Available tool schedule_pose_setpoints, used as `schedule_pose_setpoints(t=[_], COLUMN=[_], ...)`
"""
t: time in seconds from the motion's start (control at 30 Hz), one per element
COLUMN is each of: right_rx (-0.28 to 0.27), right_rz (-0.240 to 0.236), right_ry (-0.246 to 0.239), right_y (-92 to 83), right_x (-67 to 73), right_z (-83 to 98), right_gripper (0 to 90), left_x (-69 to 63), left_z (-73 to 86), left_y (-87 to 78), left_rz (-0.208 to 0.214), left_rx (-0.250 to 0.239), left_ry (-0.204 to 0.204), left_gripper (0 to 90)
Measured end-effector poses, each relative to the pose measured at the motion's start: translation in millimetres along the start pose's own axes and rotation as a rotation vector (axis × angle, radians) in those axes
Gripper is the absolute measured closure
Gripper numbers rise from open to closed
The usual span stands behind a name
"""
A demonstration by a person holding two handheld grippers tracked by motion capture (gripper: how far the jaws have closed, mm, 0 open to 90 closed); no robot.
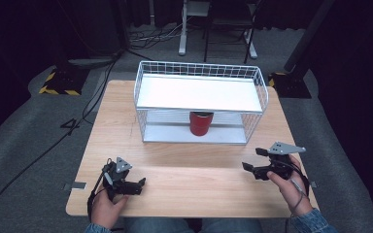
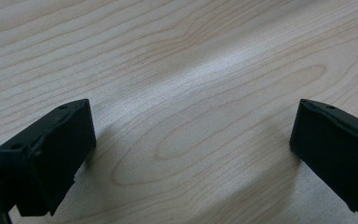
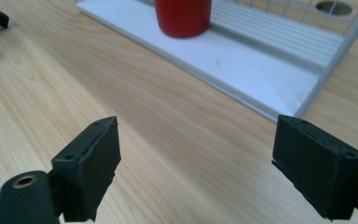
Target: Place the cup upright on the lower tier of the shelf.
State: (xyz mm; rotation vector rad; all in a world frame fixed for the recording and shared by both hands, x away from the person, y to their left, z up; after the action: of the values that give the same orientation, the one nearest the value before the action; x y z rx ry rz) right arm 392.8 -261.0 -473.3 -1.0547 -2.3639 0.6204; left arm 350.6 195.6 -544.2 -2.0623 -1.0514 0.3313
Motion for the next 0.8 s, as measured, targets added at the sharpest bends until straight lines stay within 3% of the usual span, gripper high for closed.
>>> schedule_pose_setpoints(t=[0.47, 0.8], right_rx=[0.118, 0.160], right_rz=[0.058, 0.111], right_ry=[0.037, 0.034], right_y=[-0.9, 4.1], right_x=[-25.7, -33.7], right_z=[46.3, 65.1], right_gripper=[15.7, 15.4], left_x=[0.0, -0.4], left_z=[-0.4, -0.4], left_y=[0.3, 0.3], left_rz=[0.001, -0.001], left_rx=[0.001, 0.000], left_ry=[0.003, 0.000], left_gripper=[0.4, 0.5])
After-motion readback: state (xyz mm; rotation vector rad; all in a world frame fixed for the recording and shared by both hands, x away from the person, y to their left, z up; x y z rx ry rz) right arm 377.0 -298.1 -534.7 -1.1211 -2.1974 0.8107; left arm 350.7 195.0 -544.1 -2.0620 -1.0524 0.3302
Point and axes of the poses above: each handheld gripper's, and its own axes: y roughly forward along the jaws, z roughly out of its underside, x roughly to its left, the point moved 5 cm from there along y, roughly forward along the jaws, and after that the axes turned 12 degrees about y, right-handed, at the moved point
